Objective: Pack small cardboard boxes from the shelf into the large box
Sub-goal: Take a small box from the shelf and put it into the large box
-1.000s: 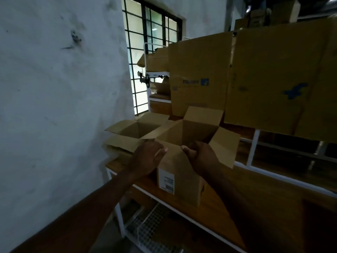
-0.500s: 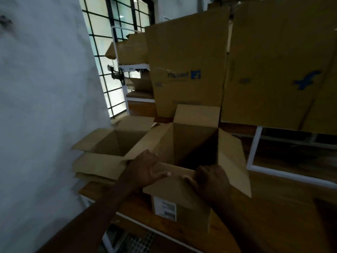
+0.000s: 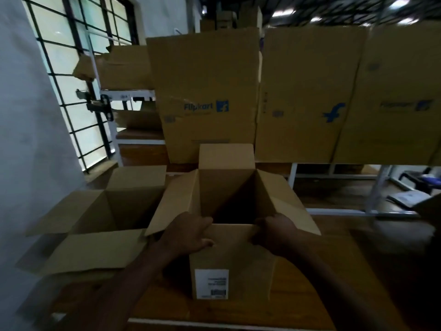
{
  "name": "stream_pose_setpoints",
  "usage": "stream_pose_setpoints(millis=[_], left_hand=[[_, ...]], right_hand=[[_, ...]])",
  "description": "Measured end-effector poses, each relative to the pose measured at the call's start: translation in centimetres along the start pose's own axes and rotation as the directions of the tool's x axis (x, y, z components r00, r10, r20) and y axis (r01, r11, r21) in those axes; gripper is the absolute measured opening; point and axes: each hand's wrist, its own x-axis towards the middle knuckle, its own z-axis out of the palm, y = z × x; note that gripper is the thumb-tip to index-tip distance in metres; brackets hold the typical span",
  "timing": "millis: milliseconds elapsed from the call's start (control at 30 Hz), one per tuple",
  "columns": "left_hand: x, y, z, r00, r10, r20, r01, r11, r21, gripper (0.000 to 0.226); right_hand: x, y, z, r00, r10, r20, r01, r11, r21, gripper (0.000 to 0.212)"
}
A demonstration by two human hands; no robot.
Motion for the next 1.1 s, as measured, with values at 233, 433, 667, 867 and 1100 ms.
stream_pose_setpoints(millis=[233,433,667,867,1100], left_hand=[[0.0,2.0,-1.4,0.983,0.089,-0.163,-0.082,0.995,0.052,0.039],[2.5,8.2,-7.6,0.914,0.247,-0.323,-0.19,0.962,0.197,0.04],[6.5,20.2,-14.1,0.834,0.34,-0.435,-0.251,0.935,0.251,0.041],[10.9,33.4,-16.9,0.77,0.403,-0.495,-0.352,0.915,0.197,0.035],[15.2,50.0,-19.6,0.682,0.483,-0.549,-0.468,0.865,0.181,0.035]], right_hand=[[-4.1,-0.9,-2.9,0.996,0.029,-0.08,-0.033,0.998,-0.054,0.034],[-10.2,1.1,-10.6,0.966,-0.008,-0.258,-0.031,0.989,-0.147,0.034],[-18.2,9.0,-18.0,0.898,-0.024,-0.438,-0.086,0.969,-0.231,0.029],[-28.2,18.1,-23.6,0.827,-0.011,-0.562,-0.157,0.955,-0.25,0.028],[-41.1,28.8,-29.6,0.766,0.041,-0.641,-0.269,0.927,-0.262,0.031]])
